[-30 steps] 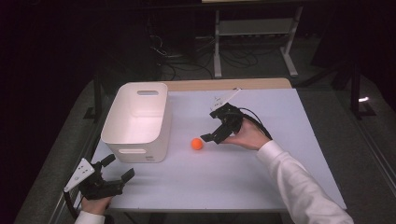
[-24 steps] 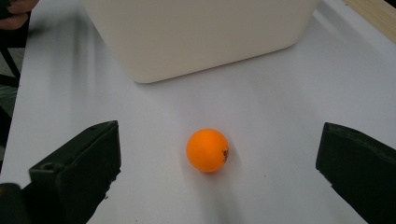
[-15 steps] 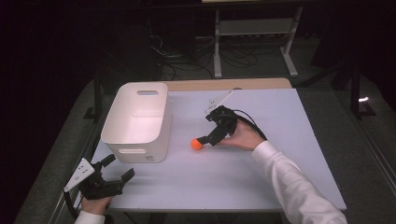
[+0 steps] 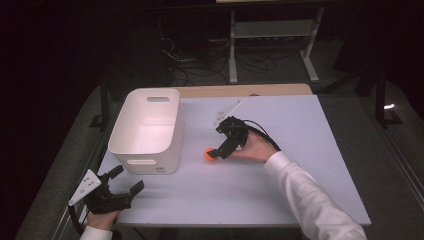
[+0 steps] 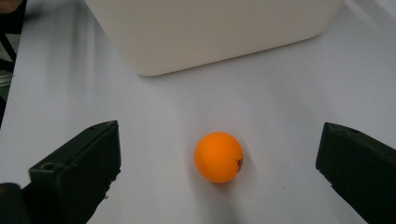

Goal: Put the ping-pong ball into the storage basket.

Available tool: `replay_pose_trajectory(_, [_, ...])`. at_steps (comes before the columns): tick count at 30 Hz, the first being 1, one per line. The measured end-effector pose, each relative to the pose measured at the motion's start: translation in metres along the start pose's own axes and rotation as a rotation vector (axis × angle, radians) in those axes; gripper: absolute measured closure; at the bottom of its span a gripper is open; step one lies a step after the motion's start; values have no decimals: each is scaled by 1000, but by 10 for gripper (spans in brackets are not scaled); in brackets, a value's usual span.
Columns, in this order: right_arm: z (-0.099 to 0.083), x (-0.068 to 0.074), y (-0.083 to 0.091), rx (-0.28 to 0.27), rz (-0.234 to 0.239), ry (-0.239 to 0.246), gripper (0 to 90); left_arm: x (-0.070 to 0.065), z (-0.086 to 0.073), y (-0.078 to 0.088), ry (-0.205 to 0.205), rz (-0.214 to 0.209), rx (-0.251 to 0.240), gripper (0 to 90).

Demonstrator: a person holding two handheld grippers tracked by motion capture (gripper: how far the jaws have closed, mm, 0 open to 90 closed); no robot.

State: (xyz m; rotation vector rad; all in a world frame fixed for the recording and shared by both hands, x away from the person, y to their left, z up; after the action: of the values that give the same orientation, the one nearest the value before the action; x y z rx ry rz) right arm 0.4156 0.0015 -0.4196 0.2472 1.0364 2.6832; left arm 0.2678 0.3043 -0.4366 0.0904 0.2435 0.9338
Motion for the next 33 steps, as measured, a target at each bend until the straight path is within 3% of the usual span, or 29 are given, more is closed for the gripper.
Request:
replay_pose_trajectory(10, [-2,-2,-14,19,11,9,0,0,0,0,-2,1,3,0])
replay_pose_trajectory(12, [-2,0,-16,24,20,-7,0,0,0,1,-3,1,4,0])
replay_pose_trajectory(17, [-4,-4,-21,27,20,14,0,1,0,1,-5,-1,3,0])
replay_pose_trajectory(33, [-11,-10,-39,54,32,-2,0,1,0,1,-3,-2,0,0])
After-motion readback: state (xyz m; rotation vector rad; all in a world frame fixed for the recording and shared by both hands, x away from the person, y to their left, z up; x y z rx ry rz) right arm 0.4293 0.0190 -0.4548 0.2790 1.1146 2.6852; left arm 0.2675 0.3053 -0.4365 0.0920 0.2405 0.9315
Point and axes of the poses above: each handheld gripper's, and its own axes: y roughly backward along the jaws, z roughly out of its top, x roughly to its left, the point moved 6 cm from there along -y, roughly forward along the jaws, and after that the axes turned 2 degrees about -x, right-handed, at the moved point
